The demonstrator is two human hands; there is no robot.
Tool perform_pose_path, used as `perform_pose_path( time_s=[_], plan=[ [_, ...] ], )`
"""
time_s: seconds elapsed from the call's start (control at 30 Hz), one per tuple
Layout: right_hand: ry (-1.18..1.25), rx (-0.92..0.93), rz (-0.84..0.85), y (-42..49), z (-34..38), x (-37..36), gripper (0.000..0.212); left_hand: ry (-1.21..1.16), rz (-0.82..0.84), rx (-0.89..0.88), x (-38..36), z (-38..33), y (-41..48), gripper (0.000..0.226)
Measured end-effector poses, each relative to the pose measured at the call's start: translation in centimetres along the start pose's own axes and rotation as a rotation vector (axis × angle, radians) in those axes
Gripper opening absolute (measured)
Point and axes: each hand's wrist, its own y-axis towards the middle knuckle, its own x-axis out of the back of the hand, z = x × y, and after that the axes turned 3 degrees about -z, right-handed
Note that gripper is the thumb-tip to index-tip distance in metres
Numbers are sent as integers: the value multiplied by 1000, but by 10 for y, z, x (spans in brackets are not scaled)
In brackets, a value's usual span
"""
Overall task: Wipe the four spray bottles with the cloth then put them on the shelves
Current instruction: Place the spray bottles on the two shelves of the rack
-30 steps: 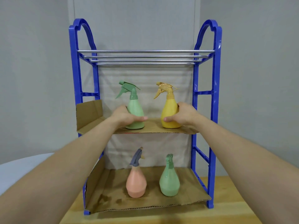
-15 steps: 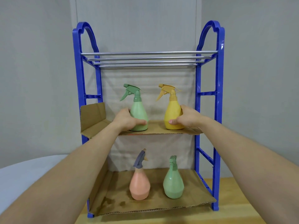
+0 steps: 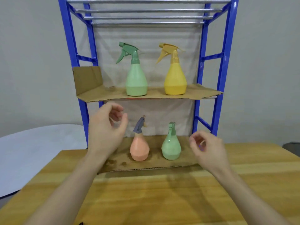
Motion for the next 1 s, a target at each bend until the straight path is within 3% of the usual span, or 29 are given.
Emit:
perform_pose_path(
  time_s=[0.03,0.17,0.27,0.33,0.4,0.47,0.57,0.67,0.8,0.93,1.0],
  plan=[
    [-50,-56,103,-13,-18,-14,8,24,62,57,-7,9,-20,15],
    [-208,-137,360,-13,-49,-48,64,55,312,372,-46,62,-60,29],
    [-252,-161,485,15,-50,-66,111,58,592,473,-73,95,-56,75],
    [-251,-185,584,32,-50,-76,131,-8,721,543,-86,103,-45,98],
    [-171,-223,647,40,-53,-84,127,-30,824,574,-95,110,-35,106],
    [-107,-237,663,44,-56,-89,106,3,871,574,-105,119,-31,104],
    [-90,-247,635,43,-58,-93,90,157,728,536,-109,121,-35,92],
    [-110,-264,610,41,-56,-97,90,295,657,534,-109,126,-42,114],
    [-193,-282,532,37,-49,-100,89,84,720,636,-103,139,-49,98],
    [-255,-325,428,32,-36,-107,91,324,559,569,-110,127,-60,114],
    [-264,-356,391,30,-29,-111,96,401,572,558,-114,121,-64,121]
  ],
)
